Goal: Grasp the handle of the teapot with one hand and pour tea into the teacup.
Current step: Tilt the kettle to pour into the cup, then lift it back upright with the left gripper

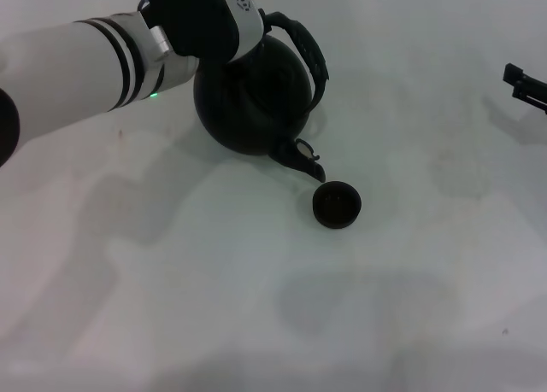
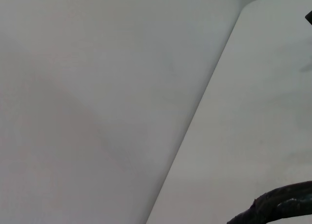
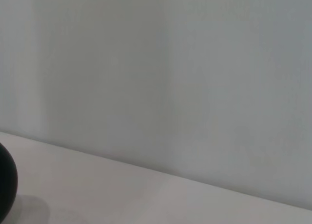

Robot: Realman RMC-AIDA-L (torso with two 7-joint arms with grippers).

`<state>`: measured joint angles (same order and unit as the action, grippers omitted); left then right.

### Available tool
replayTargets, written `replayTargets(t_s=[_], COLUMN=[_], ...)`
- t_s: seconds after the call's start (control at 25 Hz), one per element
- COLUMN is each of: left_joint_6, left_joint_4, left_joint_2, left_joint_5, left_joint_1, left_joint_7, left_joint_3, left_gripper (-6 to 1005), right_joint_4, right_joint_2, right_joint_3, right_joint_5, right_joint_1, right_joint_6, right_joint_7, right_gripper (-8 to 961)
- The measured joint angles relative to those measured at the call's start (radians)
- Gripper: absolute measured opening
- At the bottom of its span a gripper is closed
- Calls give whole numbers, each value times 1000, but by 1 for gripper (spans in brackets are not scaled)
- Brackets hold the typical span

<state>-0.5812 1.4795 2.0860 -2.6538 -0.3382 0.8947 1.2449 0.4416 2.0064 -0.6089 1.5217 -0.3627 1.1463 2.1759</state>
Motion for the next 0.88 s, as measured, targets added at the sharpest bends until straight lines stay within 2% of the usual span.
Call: replayTargets(t_s=[0.32,0.88], left_joint_6=[0,10], left_joint_4=[11,14], left_joint_2=[-1,0], left_joint_5=[-71,-83], left_joint_1=[-8,-26], left_joint_7=[-62,-65], left_joint_3=[-22,-40], left_gripper=[92,92], right_joint_4=[-1,-3], right_joint_2=[0,0], right_joint_3=[0,0], right_joint_5=[0,1], right_joint_1=[-3,-12], right_joint_6=[-17,-44], right_joint_7=[2,2], right_gripper=[855,855])
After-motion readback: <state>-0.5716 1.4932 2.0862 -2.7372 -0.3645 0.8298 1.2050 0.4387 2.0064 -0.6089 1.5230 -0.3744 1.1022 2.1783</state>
